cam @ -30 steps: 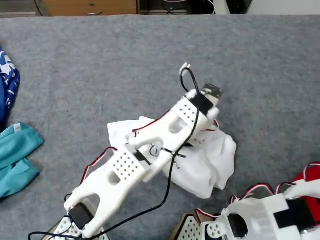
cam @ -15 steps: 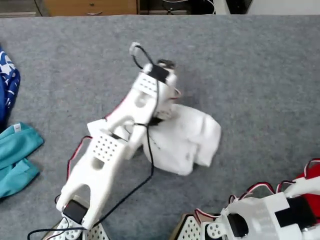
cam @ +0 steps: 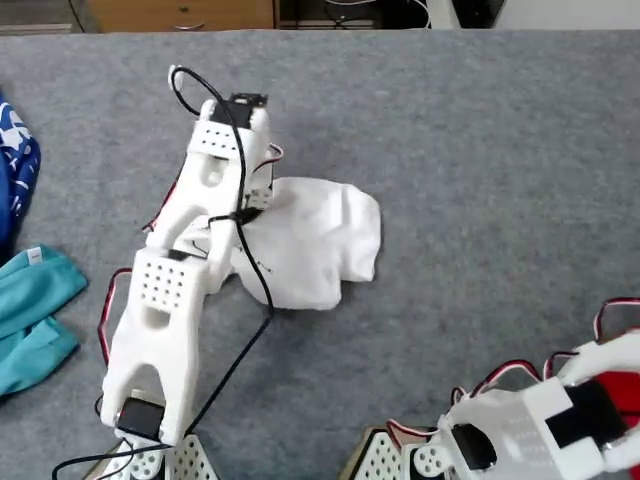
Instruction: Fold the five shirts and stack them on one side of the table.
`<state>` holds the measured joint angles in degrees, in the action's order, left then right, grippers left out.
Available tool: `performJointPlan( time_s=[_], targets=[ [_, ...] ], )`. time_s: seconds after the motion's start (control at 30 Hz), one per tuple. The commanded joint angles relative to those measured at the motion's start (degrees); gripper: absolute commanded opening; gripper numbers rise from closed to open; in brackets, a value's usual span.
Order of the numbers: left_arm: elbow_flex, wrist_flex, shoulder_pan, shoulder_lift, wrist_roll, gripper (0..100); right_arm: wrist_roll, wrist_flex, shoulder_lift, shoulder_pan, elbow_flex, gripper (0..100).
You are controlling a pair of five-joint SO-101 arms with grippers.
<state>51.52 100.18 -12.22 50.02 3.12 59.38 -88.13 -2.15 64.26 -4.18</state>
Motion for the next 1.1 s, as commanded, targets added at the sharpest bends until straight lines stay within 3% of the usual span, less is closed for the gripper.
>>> performJointPlan(
  time_s=[0.0,0.17,0.27,0.5,0.67,1.07],
  targets=[
    [-5.80,0.70,-7.21,-14.90,-0.53,6,-1.67,-0.53,-0.04,-2.33,2.68,34.6],
    [-16.53,0.62,-16.09,-29.41,-0.26,28,-1.85,-0.53,-0.04,-2.86,2.68,34.6],
    [-20.22,0.18,-20.40,-31.87,-0.26,32,-1.76,-0.53,-0.04,-2.51,2.68,34.6],
    [-24.70,-11.08,-22.15,-23.25,0.79,32,-1.76,-0.53,-0.04,-2.33,2.42,34.6],
    [-23.03,-14.24,-20.13,-15.87,2.99,32,-1.58,-0.53,-0.13,-2.24,2.33,34.6],
    [-15.82,-13.98,-16.88,-11.91,2.55,8,-1.67,-0.53,-0.48,-2.33,2.33,34.6]
  ],
)
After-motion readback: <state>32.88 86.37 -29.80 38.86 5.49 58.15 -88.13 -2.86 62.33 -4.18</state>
